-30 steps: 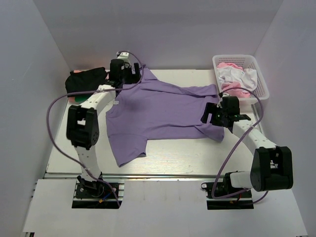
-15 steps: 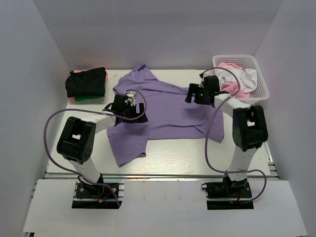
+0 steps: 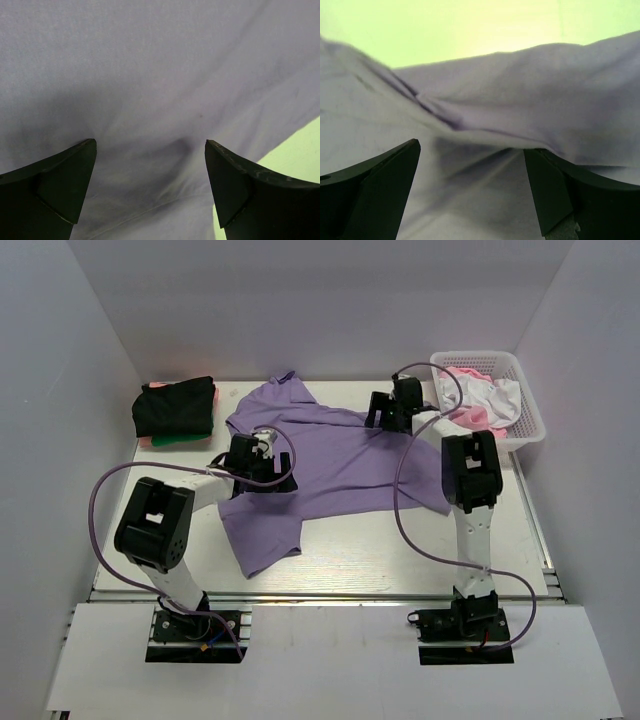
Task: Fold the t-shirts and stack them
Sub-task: Flatten out the tshirt
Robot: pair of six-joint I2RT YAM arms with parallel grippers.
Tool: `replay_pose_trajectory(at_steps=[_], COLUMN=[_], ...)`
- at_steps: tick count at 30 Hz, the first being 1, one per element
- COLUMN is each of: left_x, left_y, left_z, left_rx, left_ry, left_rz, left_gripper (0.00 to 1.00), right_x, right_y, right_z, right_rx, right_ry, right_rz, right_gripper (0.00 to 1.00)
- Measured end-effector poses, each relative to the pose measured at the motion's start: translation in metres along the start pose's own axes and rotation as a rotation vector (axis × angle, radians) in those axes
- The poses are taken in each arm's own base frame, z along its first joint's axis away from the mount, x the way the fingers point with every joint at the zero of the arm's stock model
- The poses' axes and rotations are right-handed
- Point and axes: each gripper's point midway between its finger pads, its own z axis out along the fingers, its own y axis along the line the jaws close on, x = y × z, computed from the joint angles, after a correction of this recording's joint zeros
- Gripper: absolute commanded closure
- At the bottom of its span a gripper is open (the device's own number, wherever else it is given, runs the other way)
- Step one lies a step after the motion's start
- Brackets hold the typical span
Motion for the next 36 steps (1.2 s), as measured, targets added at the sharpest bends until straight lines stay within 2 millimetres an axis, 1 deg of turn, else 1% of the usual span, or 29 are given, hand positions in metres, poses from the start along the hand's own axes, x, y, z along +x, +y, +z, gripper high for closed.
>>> replay_pose_trajectory(at_steps=[3,6,11,18,20,22,23,25,27,30,33,35,36], left_x=[0.001,0.002,0.003,0.004,0.004,0.005,0.006,0.007,0.012,0.021,0.032,0.029,0.024], left_y=[0.002,0.004,0.006,0.006,0.006,0.006,0.006,0.007,0.011,0.023,0.032,0.031,0.028], left_z=[0.000,-0.001,-0.001,-0.001,-0.001,-0.002,-0.003,-0.006,-0.011,-0.024,-0.038,-0.044,-0.046], left_rx=[-0.011,-0.016,-0.027,-0.024,-0.020,-0.019,-0.019,-0.024,-0.051,-0.134,-0.218,-0.223,-0.216], left_ry=[-0.002,-0.005,-0.006,-0.003,-0.004,-0.006,-0.005,0.001,0.015,0.045,0.081,0.074,0.059], left_rz=[0.000,0.006,0.011,0.018,0.022,0.028,0.033,0.043,0.044,0.010,-0.038,-0.048,-0.045], left_gripper=[0.00,0.00,0.00,0.00,0.00,0.00,0.00,0.00,0.00,0.00,0.00,0.00,0.00], right_x=[-0.020,-0.047,-0.083,-0.151,-0.161,-0.163,-0.164,-0.158,-0.149,-0.147,-0.158,-0.161,-0.160], right_y=[0.003,0.001,-0.002,-0.003,-0.003,-0.002,0.001,0.003,0.005,0.009,0.011,0.008,0.004], right_z=[0.015,0.031,0.050,0.075,0.078,0.077,0.073,0.064,0.047,0.008,-0.039,-0.062,-0.070], right_rx=[0.008,0.028,0.035,0.002,-0.004,-0.007,-0.009,-0.010,0.001,0.024,0.070,0.106,0.126], right_ry=[-0.046,-0.115,-0.260,-0.594,-0.659,-0.669,-0.668,-0.631,-0.562,-0.483,-0.447,-0.428,-0.412], right_rz=[0.026,0.050,0.092,0.108,0.082,0.042,0.014,-0.043,-0.119,-0.254,-0.429,-0.534,-0.585], right_gripper=[0.10,0.10,0.10,0.10,0.10,0.10,0.10,0.10,0.10,0.10,0.10,0.10,0.10])
